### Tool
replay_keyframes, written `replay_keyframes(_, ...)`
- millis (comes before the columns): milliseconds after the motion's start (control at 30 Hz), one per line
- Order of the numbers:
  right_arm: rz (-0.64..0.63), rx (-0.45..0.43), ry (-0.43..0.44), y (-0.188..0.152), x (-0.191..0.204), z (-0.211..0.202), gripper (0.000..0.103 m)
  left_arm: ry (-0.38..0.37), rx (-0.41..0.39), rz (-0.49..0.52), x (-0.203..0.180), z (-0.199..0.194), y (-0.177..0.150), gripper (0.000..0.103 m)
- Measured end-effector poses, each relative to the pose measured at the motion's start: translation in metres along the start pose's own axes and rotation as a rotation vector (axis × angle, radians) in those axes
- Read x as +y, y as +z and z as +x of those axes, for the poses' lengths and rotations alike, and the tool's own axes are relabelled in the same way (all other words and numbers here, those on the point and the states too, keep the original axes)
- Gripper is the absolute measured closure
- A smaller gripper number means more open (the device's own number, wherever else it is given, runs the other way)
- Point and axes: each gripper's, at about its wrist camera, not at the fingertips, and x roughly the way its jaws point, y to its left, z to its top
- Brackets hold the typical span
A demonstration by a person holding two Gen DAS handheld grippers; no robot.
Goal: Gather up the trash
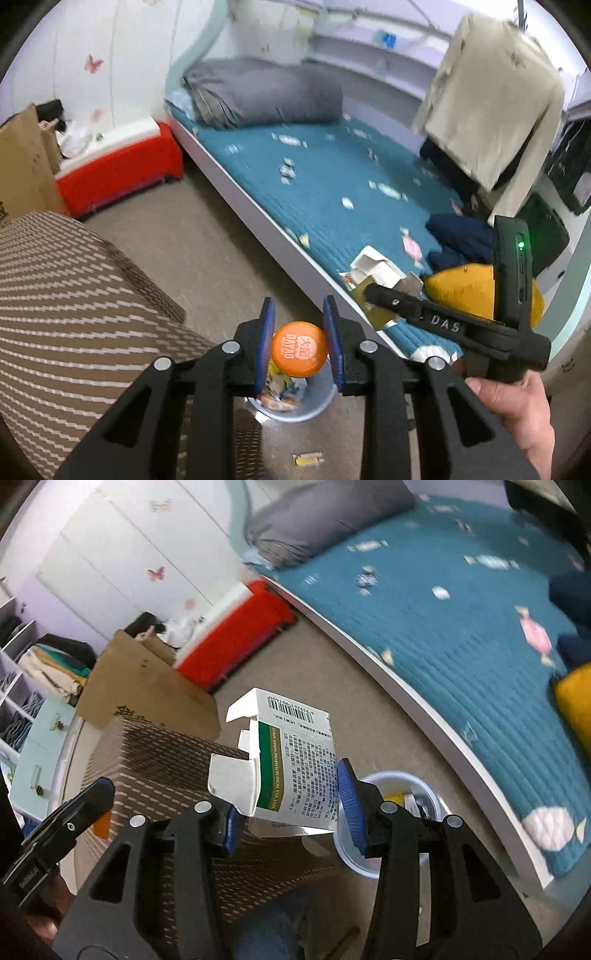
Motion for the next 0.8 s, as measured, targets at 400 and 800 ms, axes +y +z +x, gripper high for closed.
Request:
replay_keyframes(400,0.120,0.105,-0.025,-0.006,-0.054,0.055,0.027,0.110,0.209,-0.004,-0.009,0.097,-0.010,0.011)
replay_keyframes(800,0.258,0.106,-0.030,-0.013,-0.067,0.041,0.006,0.153,0.129,-0.026,-0.006,0.044,-0.001,0.009)
